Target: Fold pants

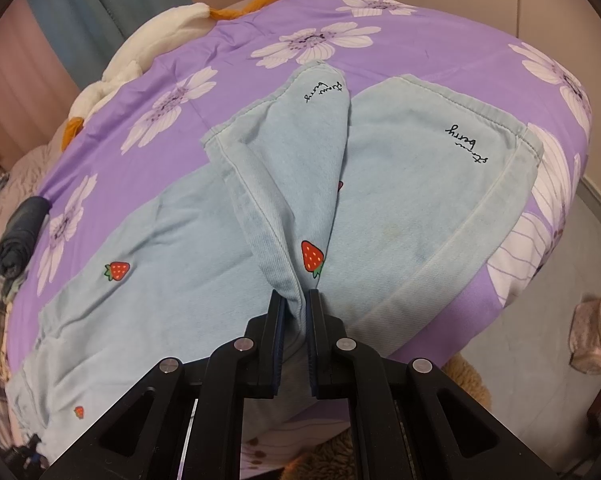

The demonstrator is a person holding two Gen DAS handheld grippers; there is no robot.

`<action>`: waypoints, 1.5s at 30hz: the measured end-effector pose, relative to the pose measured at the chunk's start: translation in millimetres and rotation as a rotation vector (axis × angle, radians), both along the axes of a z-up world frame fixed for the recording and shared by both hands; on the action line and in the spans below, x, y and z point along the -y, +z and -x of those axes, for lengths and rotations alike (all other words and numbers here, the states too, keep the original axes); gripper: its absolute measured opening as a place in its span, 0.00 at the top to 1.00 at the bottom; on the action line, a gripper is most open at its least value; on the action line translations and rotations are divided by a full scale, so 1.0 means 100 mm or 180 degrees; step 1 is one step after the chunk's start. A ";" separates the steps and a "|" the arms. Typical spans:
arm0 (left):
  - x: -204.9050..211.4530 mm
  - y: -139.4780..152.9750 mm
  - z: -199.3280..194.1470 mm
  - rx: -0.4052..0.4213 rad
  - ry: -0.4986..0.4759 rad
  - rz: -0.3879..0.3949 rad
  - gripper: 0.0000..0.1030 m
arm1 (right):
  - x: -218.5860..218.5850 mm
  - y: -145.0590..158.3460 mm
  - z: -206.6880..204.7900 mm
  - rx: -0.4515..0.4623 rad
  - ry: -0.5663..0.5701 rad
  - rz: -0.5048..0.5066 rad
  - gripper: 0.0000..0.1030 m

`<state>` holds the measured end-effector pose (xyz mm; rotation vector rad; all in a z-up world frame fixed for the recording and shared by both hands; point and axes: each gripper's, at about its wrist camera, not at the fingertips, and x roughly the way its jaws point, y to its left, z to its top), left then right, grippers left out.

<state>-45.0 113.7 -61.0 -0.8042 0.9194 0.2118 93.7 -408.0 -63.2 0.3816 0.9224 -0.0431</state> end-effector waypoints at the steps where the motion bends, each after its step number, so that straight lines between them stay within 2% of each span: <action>1: 0.00 0.00 0.00 -0.0001 0.0000 -0.0001 0.82 | 0.00 0.00 0.00 0.0000 -0.0001 0.0002 0.94; 39: 0.01 0.00 0.01 0.0000 -0.0003 0.0000 0.82 | -0.01 0.00 0.00 0.0005 -0.0014 0.0027 0.94; 45: 0.01 0.00 0.01 0.0000 -0.0004 -0.0002 0.82 | -0.06 0.02 0.00 -0.0003 0.0009 0.0160 0.94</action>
